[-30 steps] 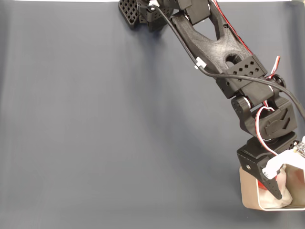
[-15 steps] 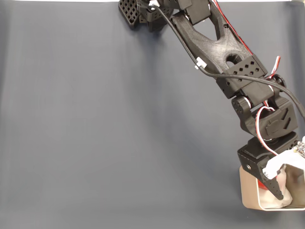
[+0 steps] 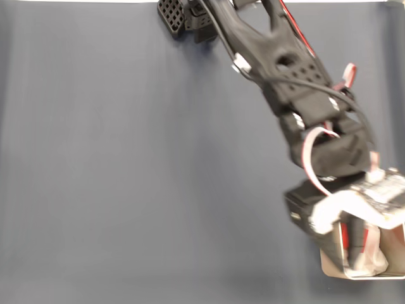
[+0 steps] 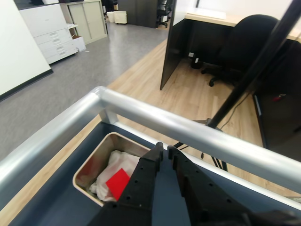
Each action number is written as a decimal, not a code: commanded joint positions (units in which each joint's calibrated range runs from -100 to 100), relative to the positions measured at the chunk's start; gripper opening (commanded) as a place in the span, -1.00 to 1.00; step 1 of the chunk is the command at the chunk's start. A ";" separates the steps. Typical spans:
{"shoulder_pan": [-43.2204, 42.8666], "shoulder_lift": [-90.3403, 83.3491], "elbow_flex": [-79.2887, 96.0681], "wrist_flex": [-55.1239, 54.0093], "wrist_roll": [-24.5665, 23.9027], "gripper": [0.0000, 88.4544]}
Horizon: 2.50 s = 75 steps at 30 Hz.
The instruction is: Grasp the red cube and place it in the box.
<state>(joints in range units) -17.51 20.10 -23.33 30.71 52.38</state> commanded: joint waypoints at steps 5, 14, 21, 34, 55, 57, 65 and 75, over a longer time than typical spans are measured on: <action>8.56 -29.55 24.97 -1.45 -1.07 -1.00; 18.00 -61.01 62.38 -1.45 -0.93 -1.00; 17.86 -82.67 90.39 -0.54 -1.17 -1.00; 17.08 -111.70 123.05 11.10 -2.74 -1.00; 16.16 -120.02 123.14 45.19 -3.27 -1.00; 16.16 -120.02 123.14 45.19 -3.32 -1.00; 16.16 -120.02 123.14 45.19 -3.32 -1.00; 16.16 -120.02 123.14 45.19 -3.32 -1.00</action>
<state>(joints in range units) -0.96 -100.00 99.37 74.78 49.50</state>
